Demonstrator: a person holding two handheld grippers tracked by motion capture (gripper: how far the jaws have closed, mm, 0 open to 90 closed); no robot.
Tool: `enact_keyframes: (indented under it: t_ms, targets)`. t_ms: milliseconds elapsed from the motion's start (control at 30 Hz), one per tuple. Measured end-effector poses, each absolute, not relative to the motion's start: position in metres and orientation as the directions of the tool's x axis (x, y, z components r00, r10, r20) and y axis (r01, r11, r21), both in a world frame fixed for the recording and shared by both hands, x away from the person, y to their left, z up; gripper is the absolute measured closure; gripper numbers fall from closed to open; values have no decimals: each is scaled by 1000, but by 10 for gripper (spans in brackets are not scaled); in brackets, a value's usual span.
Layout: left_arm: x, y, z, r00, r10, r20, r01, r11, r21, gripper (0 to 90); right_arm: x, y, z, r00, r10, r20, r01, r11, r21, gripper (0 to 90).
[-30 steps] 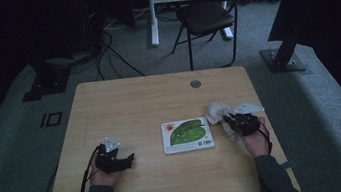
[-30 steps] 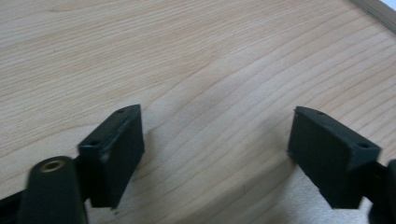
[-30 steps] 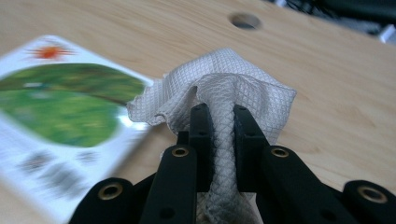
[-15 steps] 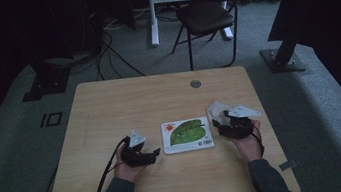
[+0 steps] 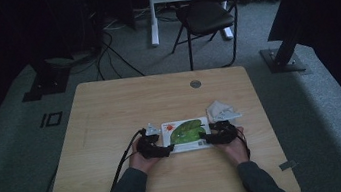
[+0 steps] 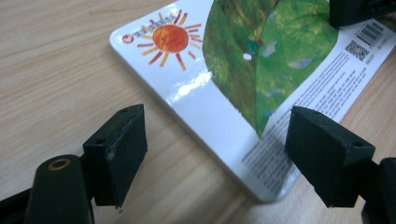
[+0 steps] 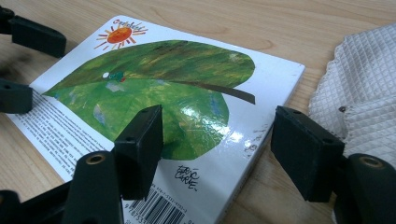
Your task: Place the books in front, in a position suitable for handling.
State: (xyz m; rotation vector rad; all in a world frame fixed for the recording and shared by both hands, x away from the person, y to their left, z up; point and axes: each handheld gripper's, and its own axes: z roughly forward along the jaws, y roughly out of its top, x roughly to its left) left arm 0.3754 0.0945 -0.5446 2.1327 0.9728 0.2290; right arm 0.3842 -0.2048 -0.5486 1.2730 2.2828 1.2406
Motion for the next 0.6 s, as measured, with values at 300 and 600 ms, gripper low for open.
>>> enact_keyframes:
  t_ms: [300, 600]
  targets:
    - [371, 97, -543, 707, 692, -146, 568, -432, 701, 242, 371, -199, -549, -616, 768, 173, 569, 282, 772, 325]
    - [314, 126, -545, 699, 703, -131, 555, -417, 720, 244, 330, -178, -548, -681, 710, 182, 551, 333, 765, 346]
